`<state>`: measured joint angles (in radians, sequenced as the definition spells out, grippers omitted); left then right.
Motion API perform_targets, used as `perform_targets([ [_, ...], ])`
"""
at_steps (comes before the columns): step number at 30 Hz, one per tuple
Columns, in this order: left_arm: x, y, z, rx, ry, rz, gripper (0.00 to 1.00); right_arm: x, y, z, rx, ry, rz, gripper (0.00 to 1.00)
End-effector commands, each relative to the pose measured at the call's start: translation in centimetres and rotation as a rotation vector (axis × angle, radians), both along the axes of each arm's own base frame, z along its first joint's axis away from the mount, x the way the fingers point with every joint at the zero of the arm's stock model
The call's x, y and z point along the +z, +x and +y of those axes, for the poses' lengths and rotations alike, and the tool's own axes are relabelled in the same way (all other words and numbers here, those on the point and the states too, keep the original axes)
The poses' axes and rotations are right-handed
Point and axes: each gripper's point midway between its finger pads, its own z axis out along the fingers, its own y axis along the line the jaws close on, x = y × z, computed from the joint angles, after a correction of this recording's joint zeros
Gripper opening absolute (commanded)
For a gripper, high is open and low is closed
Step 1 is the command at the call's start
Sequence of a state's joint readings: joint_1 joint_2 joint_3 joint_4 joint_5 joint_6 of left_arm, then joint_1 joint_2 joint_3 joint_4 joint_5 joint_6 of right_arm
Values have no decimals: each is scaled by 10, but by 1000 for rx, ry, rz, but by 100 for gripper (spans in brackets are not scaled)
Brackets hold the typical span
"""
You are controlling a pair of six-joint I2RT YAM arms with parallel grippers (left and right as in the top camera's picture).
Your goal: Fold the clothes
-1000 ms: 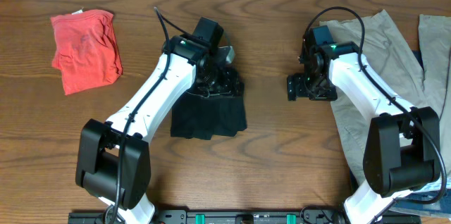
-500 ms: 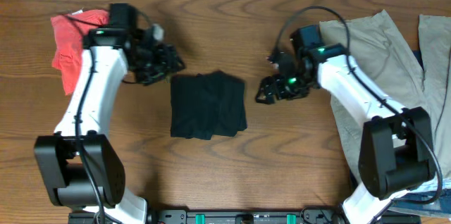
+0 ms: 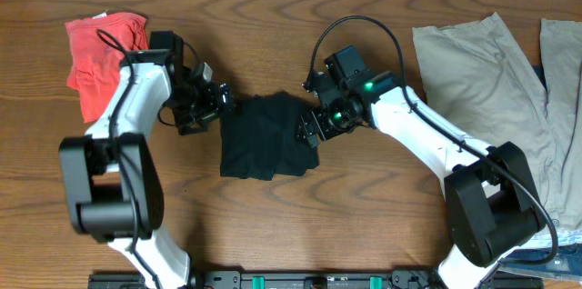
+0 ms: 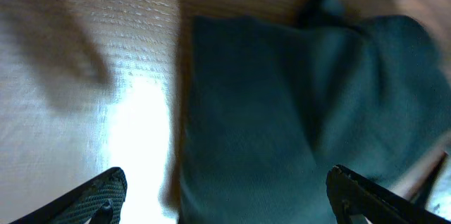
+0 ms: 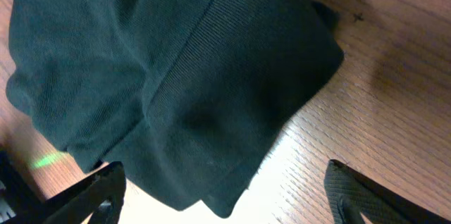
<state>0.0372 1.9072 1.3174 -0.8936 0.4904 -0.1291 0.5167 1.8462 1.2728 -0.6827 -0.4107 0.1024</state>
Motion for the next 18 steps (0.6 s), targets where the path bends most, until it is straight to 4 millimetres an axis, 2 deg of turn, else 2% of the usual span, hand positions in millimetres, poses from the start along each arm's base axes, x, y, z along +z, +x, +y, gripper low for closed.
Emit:
perform_targets([
  [1,-24,0,-3,-27,-7,33,93,-8,-1,-1,-32,-29,10,87],
  [5,-39,0,-25,-56,-118,56,97,-11,-1,-5,-44,-53,14,86],
  [7,-39,-2,-39,-92,-204,54,79,-13,0,-9,-51,-75,11,86],
  [9,-35,-2,-47,-127,-259,33,54,-16,0,-15,-62,-104,10,84],
  [12,-32,0,-46,-167,-268,-5,14,-18,1,-25,-86,-143,15,84],
  [13,-30,2,-44,-164,-267,-12,8,-19,2,-28,-91,-151,15,83],
  [14,-28,3,-42,-158,-266,-19,6,-20,3,-31,-97,-161,14,83],
  [16,-22,9,-35,-145,-254,-42,6,-20,5,-35,-109,-171,14,83],
  [18,-17,20,-17,-115,-190,-71,6,-21,7,-41,-130,-179,21,83],
])
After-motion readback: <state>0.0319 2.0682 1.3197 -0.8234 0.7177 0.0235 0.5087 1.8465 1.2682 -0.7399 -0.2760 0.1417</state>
